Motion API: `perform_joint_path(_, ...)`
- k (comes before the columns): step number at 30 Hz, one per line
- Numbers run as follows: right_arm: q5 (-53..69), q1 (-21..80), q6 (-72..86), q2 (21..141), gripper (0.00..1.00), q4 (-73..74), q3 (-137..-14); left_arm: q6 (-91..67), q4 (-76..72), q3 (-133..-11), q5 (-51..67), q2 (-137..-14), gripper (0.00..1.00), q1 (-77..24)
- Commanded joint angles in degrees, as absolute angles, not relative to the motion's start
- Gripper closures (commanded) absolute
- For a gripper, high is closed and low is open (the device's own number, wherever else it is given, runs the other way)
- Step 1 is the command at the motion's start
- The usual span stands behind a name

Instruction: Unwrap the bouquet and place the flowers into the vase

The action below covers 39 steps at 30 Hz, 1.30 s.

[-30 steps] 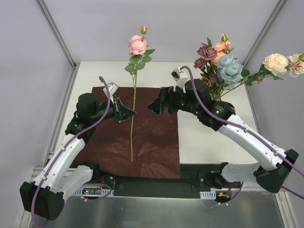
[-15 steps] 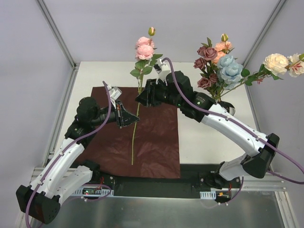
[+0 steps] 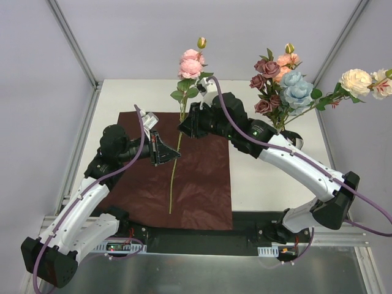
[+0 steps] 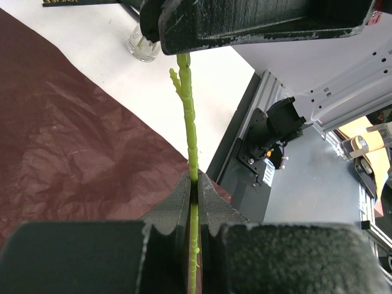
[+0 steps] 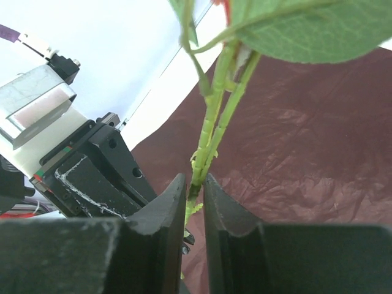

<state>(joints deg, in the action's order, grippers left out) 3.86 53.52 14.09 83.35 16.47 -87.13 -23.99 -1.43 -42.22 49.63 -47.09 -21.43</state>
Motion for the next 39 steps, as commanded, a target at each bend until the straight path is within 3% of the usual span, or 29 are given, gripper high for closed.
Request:
perform_joint_path(1, 4.13, 53.96, 12.04, 83.23, 0.83, 14.41, -88.86, -22.41, -5.01, -42.45, 52.21, -47.28, 1.0, -22.06)
perform_joint_path(4, 4.22, 53.96, 10.64, 82.88, 0.98, 14.5, -88.59, -22.5, -5.1, -42.63, 52.21, -47.55, 1.0, -22.06)
perform_joint_path(6, 4.74, 54.05, 9.32, 81.92, 0.99, 14.07, -88.07, -22.41, -4.92, -42.71, 52.12, -47.81, 1.0, -22.06)
perform_joint_path(7, 4.75, 54.14, 7.14, 81.22, 0.99, 13.98, -87.89, -22.59, -4.75, -42.8, 51.68, -48.07, 0.95, -22.06)
perform_joint_path(8, 4.49, 54.4, 5.64, 80.51, 0.99, 13.97, -87.54, -22.5, -4.49, -42.89, 51.33, -48.16, 0.69, -22.06)
perform_joint_path(9, 4.05, 54.93, 3.97, 78.16, 0.99, 14.41, -86.76, -22.59, -4.22, -42.89, 50.89, -47.99, 0.56, -22.06)
perform_joint_path(11, 1.24, 55.72, -2.17, 75.16, 0.99, 16.25, -85.44, -21.97, -3.43, -42.98, 50.97, -47.55, 0.36, -22.06)
perform_joint_path(13, -3.59, 55.81, -7.44, 68.75, 0.99, 17.66, -82.19, -21.45, -2.99, -42.98, 50.45, -46.68, 0.3, -21.97)
perform_joint_path(21, -25.7, 55.72, -22.57, 44.77, 0.99, 27.42, -77.96, -21.18, -2.81, -43.07, 50.27, -47.11, 0.25, -22.06)
perform_joint_path(24, -34.33, 55.64, -28.53, 40.88, 0.99, 26.81, -78.57, -20.92, -2.81, -43.07, 50.36, -47.99, 0.23, -22.06)
perform_joint_path(29, -43.41, 55.55, -38.57, 41.48, 1.0, 18.84, -81.56, -20.39, -1.85, -43.94, 49.75, -48.69, 0.16, -22.06)
perform_joint_path(39, -39.03, 52.12, -46.24, 50.26, 0.99, 11.16, -89.29, -19.87, 2.37, -50.09, 50.19, -53.35, 0.09, -22.15)
